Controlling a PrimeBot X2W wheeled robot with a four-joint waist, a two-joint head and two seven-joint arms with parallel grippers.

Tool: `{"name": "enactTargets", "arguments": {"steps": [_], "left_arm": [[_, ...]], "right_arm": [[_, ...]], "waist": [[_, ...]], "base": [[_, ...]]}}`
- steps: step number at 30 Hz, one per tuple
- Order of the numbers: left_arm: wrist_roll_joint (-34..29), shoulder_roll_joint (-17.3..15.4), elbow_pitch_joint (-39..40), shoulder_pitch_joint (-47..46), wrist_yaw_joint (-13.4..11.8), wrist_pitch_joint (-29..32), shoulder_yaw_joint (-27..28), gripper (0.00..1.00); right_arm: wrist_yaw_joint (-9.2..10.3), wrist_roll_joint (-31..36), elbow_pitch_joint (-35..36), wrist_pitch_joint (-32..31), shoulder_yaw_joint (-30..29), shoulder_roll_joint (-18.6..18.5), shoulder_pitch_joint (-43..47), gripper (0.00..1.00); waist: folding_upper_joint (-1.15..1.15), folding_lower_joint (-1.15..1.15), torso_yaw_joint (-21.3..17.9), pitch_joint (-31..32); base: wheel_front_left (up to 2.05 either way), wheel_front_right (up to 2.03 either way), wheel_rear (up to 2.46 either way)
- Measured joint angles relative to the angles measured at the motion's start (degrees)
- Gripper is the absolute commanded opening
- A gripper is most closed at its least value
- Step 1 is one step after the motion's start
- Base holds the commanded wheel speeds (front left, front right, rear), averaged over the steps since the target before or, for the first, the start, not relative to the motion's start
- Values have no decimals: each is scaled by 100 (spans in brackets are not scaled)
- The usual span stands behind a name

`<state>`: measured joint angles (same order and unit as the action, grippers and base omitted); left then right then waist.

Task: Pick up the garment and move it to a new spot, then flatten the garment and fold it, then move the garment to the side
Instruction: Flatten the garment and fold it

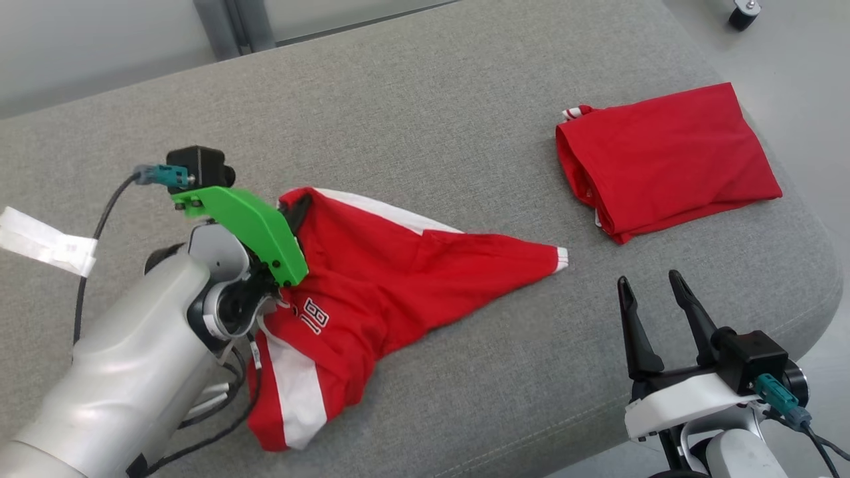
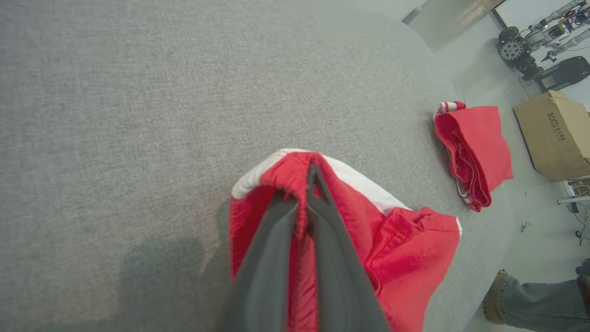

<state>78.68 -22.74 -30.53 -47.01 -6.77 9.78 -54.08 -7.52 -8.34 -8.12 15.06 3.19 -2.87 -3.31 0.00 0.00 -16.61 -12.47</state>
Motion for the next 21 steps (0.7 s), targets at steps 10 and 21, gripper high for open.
{"name": "enactTargets", "arguments": {"steps": [10, 21], "left_arm": [[-708, -65, -131, -824, 641, -1265, 258, 0], [-1857, -330, 533, -166, 1021, -2269, -469, 0]], "right_arm": [[0, 58, -36, 0, 14, -1, 70, 100], [0, 35, -27, -1, -48, -1, 287, 100]], "waist": [[0, 0, 17, 194], [0, 0, 87, 387]], "base": [[0, 0, 0], [0, 0, 0]]}}
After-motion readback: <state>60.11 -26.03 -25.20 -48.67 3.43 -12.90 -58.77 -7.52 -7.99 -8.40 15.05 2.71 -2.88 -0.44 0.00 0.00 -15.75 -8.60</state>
